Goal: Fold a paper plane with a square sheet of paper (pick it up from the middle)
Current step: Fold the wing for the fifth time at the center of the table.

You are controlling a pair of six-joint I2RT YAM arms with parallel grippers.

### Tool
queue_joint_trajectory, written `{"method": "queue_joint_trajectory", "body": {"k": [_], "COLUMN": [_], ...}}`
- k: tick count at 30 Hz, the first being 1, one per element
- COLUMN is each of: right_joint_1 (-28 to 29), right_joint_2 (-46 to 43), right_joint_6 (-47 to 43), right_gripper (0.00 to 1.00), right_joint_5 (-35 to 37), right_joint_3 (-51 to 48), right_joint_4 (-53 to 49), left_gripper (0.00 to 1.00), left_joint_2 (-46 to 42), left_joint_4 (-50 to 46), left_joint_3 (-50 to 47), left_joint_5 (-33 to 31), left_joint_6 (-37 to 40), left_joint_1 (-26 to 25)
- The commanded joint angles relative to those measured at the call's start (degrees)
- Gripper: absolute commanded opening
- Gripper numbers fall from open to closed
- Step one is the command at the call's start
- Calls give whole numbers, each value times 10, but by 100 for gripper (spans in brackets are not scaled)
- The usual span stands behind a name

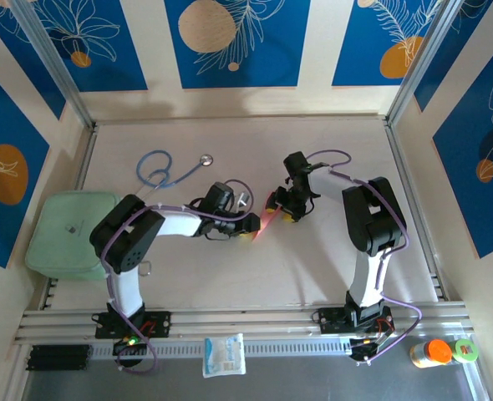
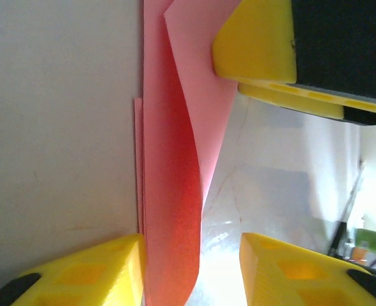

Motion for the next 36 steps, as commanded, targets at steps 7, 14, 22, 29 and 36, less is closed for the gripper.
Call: {"method": "queue_joint_trajectory", "body": {"k": [7, 14, 22, 29, 36], "right_joint_1": [8, 5, 5, 6, 7], "right_joint_2": [75, 84, 95, 106, 115], "right_joint_6": [23, 34, 35, 35, 35], "right_gripper": [61, 62, 62, 62, 62], "right_joint_5": [27, 28, 34, 40, 44], "right_joint_3": [-8, -5, 0, 2, 7], "right_joint_4": [22, 12, 4, -1, -5], "left_gripper": [48, 46, 33, 25, 24], "left_joint_2": [2, 22, 34, 36, 37], "left_joint_4": [-112, -154, -170, -171, -169], "left_joint_3": [56, 72, 78, 78, 80], "left_joint_5": [-70, -85, -92, -98, -91], "left_joint_6": [107, 134, 149, 151, 149], "left_joint_1": [-27, -30, -30, -30, -30]}}
